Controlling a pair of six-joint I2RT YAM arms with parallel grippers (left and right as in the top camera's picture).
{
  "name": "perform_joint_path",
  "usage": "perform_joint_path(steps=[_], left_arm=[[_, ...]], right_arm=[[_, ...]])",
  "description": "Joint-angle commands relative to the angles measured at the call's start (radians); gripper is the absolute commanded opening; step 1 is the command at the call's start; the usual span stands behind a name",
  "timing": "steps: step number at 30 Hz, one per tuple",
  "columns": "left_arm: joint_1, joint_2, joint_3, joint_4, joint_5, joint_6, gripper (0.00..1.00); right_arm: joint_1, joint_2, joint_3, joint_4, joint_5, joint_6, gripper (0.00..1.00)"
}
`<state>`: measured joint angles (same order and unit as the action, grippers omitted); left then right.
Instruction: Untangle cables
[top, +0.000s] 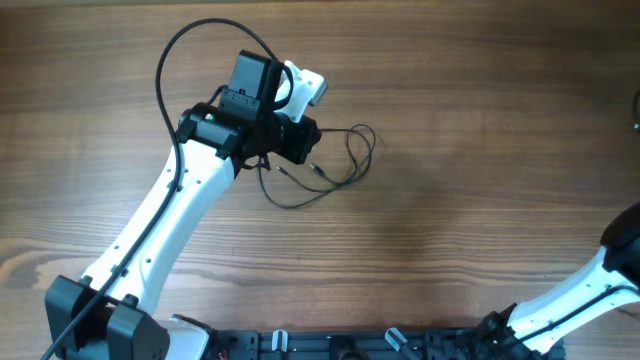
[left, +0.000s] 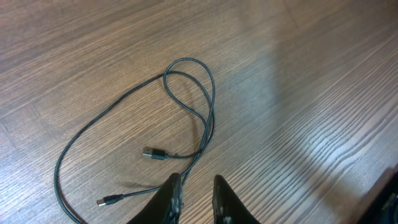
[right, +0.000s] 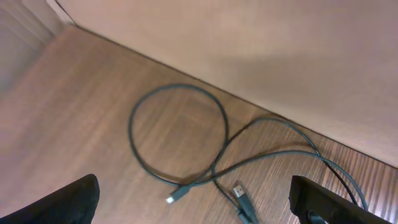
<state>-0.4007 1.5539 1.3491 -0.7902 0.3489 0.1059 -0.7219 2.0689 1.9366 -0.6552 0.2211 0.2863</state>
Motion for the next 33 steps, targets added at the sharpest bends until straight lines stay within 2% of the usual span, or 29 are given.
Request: perform_joint_path(steps=[1, 9, 11, 15, 19, 24, 25, 27, 31, 33], left_arm=[[-0.003, 0.006, -0.008, 0.004, -0.003, -0.01, 0.19], [-0.002, 0.005, -0.008, 0.016, -0.076, -0.006, 0.19], [0.003, 0.0, -0.007, 0.043, -0.128, -0.007, 0.2], [0.022, -0.028, -0.007, 0.098, -0.132, -0.052, 0.21], [0.074, -0.072, -0.007, 0.14, -0.275, -0.201, 0.21], [0.181, -0.127, -0.007, 0.098, -0.28, -0.227, 0.25], [0.201, -0.135, -0.007, 0.09, -0.279, -0.227, 0.27], [0.246, -0.15, -0.007, 0.067, -0.279, -0.227, 0.41], [0.304, -0.155, -0.007, 0.017, -0.254, -0.245, 0.49], [0.308, -0.155, -0.007, 0.005, -0.217, -0.243, 0.57]], right_arm=[[0.033, -0.168, 0.028, -0.013, -0.048, 0.032, 1.0], [0.161, -0.324, 0.028, -0.191, -0.073, 0.063, 1.0], [0.208, -0.346, 0.028, -0.315, -0.073, 0.077, 1.0], [0.277, -0.351, 0.028, -0.538, -0.08, 0.078, 1.0], [0.354, -0.352, 0.028, -0.645, -0.222, -0.027, 1.0], [0.459, -0.352, 0.028, -0.728, -0.269, -0.112, 1.0], [0.482, -0.352, 0.027, -0.734, -0.27, -0.112, 1.0], [0.544, -0.352, 0.026, -0.743, -0.267, -0.131, 1.0], [0.681, -0.352, 0.025, -0.744, -0.264, -0.14, 1.0], [0.744, -0.352, 0.025, -0.745, -0.264, -0.139, 1.0]])
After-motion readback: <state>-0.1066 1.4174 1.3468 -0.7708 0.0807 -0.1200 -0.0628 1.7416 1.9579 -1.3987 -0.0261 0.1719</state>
